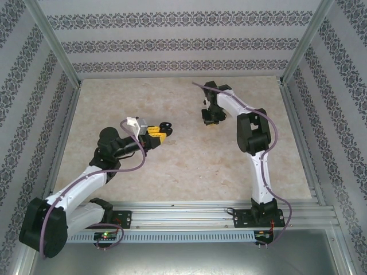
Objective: Insert wireless bluetooth earbuds into charging case
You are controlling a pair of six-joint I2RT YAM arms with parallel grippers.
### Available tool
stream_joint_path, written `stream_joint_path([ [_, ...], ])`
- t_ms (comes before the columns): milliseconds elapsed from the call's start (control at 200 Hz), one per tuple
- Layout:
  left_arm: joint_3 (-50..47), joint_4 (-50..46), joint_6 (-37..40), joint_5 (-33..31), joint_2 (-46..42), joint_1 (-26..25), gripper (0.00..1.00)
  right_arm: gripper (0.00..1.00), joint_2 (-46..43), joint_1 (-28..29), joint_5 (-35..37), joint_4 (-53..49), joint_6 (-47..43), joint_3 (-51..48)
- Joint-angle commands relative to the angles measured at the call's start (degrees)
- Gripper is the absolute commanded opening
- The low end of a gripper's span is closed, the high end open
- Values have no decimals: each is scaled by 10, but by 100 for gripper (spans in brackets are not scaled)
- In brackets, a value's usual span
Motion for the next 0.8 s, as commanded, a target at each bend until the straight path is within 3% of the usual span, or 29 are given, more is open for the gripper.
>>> stream_joint_path([
  [0,-13,-38,1,-4,-37,3,0,12,-49,7,-6,24,19,-66],
  [120,-21,-61,0,-8,-70,3,0,19,-76,3,4,39,36,-94],
  [270,-25,-72,0,-11,-83,3,0,27,-61,-3,14,21,44,-54],
  [794,-6,-27,17,-3,7,3,0,44,156,-29,39,-136,40,339],
])
